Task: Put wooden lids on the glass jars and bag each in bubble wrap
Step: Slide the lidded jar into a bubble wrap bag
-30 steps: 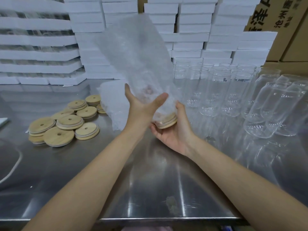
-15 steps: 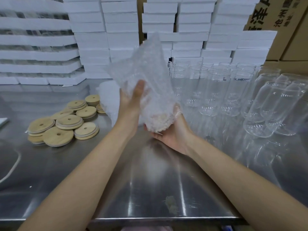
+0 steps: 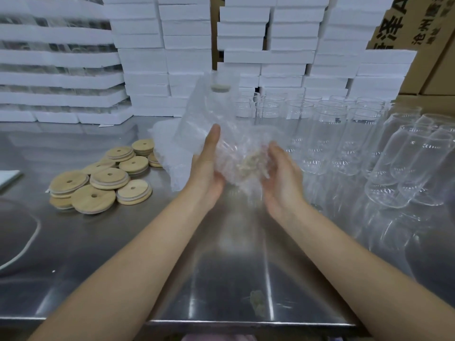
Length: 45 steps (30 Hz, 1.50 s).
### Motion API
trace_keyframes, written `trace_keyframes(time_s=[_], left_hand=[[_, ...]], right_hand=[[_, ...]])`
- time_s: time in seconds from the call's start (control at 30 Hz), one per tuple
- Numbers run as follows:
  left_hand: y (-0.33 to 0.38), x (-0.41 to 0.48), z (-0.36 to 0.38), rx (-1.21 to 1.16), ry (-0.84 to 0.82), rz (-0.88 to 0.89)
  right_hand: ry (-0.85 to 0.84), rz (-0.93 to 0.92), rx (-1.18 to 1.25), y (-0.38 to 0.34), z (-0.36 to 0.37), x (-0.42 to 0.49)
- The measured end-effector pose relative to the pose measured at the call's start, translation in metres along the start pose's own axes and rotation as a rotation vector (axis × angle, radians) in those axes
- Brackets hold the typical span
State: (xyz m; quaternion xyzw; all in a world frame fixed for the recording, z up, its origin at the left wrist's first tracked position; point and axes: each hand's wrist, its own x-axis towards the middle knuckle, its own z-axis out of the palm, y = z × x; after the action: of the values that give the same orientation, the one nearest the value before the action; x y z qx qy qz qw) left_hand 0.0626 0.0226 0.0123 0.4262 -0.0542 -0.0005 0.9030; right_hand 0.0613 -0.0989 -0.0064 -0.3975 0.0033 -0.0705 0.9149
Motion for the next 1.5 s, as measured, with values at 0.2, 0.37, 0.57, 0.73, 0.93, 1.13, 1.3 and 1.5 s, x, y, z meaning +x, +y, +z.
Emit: trace_keyframes(time_s=[0.2,0.37,0.57,0.73,0.93,1.13,1.3,1.5], left_hand=[[0.026,0.011,-0.015,-0.43,0.06,0.073],[0.012,0.001,-0.001,-0.332,-0.008,-0.054],[-0.016,-0.018,0.021,-0.071,-0.154,-0.189],[-0.025,-0.029,0.031,0.488,-0.347,-0.183],[0.006,-0.023,0.017,0.54,-0.327,0.208],[0.015,-0.003,0.002,0.634,-0.045,0.403],[0.002,-0.008,0.0,0.813,-0.45,0.294],[-0.001,-0.008,-0.005,0.789,-0.28,0.38]], right_hand=[[0.197,-0.21,-0.088,-0.028,-0.008,0.005],[-0.418,-0.103,-0.811,0.011,-0.001,-0.015],[-0.164,-0.149,-0.71,0.017,0.003,-0.016],[0.02,-0.353,-0.231,-0.013,0.006,-0.004],[-0.012,-0.226,-0.011,-0.049,-0.014,0.015],[-0.119,-0.195,-0.277,-0.042,-0.014,0.015],[-0.307,-0.209,-0.57,-0.023,-0.019,0.009],[-0.372,-0.229,-0.6,-0.01,-0.014,0.01]])
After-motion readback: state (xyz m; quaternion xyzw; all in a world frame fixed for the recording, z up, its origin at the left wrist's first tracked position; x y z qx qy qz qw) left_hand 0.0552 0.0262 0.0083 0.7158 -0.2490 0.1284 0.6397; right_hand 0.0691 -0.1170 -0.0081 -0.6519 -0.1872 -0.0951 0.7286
